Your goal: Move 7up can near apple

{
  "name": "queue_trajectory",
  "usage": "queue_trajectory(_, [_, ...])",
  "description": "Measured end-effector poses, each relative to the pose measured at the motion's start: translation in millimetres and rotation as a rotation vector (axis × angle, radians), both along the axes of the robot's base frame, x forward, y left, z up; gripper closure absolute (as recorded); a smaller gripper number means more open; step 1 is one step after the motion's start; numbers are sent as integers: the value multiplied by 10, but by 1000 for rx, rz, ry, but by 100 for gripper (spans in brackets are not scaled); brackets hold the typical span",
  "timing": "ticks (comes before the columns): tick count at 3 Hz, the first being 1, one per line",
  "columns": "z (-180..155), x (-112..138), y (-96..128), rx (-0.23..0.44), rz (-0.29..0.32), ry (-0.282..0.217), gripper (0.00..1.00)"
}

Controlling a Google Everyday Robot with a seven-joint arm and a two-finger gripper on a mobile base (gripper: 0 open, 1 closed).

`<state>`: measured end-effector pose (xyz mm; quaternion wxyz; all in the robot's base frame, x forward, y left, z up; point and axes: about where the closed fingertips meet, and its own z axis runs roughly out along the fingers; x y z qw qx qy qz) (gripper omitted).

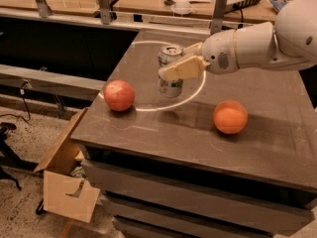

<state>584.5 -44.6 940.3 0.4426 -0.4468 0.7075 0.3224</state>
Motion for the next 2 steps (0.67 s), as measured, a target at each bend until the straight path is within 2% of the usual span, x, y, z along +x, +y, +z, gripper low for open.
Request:
queue_trajectory(1, [-105, -65, 98, 9, 5, 10, 100])
queue_trajectory(2, [-254, -146, 293, 14, 7, 23, 75])
